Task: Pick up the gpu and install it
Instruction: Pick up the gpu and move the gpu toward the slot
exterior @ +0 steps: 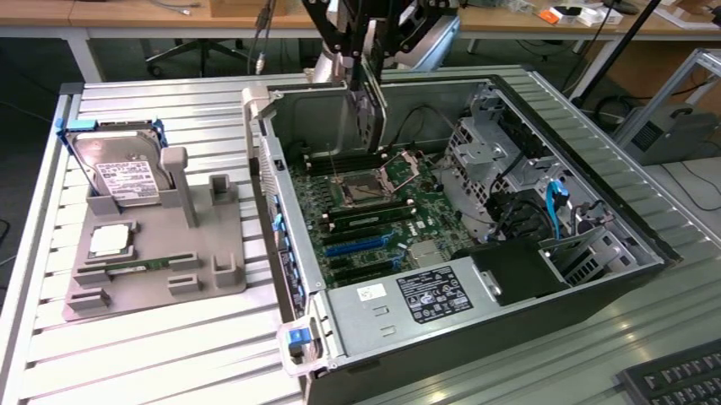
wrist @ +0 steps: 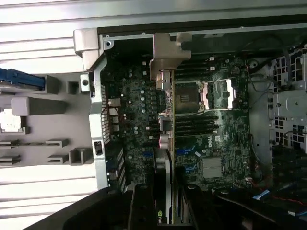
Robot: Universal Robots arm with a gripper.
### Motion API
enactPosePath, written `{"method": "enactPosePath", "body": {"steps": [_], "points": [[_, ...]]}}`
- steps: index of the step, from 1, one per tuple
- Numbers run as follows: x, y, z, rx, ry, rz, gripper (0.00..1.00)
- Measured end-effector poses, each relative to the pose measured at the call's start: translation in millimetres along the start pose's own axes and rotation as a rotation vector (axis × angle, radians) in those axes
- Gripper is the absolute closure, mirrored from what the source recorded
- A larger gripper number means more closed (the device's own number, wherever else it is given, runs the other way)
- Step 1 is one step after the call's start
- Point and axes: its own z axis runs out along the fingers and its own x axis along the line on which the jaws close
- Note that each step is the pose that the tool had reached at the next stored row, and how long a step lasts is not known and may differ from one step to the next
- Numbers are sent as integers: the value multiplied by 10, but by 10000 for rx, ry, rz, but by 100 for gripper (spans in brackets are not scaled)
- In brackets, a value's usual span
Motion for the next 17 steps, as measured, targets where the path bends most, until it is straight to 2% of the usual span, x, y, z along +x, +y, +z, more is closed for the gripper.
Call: {"method": "enactPosePath", "body": {"steps": [3, 17], "points": [[-320, 23, 102, 21, 6, 0, 73], [-687, 47, 293, 115, 7, -3, 73]]}}
